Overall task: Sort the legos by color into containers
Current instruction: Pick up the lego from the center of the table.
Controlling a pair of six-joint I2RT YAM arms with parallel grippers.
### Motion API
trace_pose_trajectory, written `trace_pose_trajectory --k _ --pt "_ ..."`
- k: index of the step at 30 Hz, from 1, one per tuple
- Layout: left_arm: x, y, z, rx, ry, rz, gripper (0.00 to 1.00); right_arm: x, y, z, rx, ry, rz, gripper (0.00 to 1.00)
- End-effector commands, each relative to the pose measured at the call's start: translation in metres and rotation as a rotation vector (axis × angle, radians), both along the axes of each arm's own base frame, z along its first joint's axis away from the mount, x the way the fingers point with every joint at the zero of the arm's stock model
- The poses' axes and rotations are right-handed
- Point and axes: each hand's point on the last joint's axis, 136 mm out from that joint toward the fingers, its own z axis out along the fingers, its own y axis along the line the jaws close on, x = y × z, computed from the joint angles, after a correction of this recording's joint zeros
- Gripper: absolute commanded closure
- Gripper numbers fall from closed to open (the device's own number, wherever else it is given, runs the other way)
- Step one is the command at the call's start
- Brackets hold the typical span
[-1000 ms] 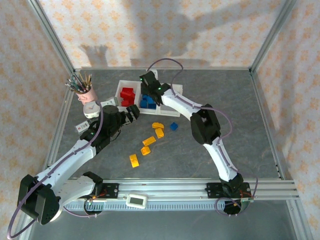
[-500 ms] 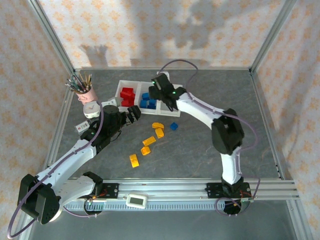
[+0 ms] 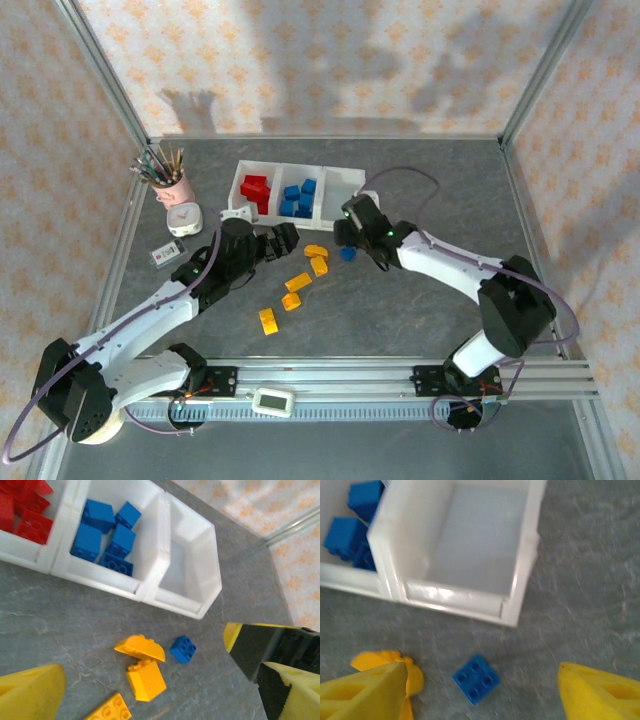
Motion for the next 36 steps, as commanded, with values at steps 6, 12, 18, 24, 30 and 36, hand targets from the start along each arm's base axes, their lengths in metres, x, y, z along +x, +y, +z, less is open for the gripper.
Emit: trace_pose_trajectory --k 6,12,18,24,30,36 --pt "0.001 -0.016 -0.012 -0.033 0.005 -0.002 0.01 -0.023 -0.009 -0.039 -0.011 0.061 0.032 0.21" --pt "0.001 -0.02 -0.017 -0.03 0.017 0.0 0.01 -0.017 -0.006 -0.067 -0.067 0.095 0.05 0.23" --pt "0.002 -0.021 -0.018 -0.021 0.021 0.001 0.01 -0.007 0.003 -0.08 -0.102 0.104 0.078 0.29" --pt "0.003 -0.02 -0.018 -0.013 0.018 0.006 0.01 0.008 0.006 -0.086 -0.155 0.097 0.064 0.38" --pt "0.004 -0.02 -0.018 -0.003 0.019 0.002 0.01 0.016 0.009 -0.09 -0.165 0.097 0.062 0.47" --pt "0.004 -0.018 -0.017 0.004 0.014 0.01 0.01 0.02 0.012 -0.093 -0.163 0.093 0.07 0.55"
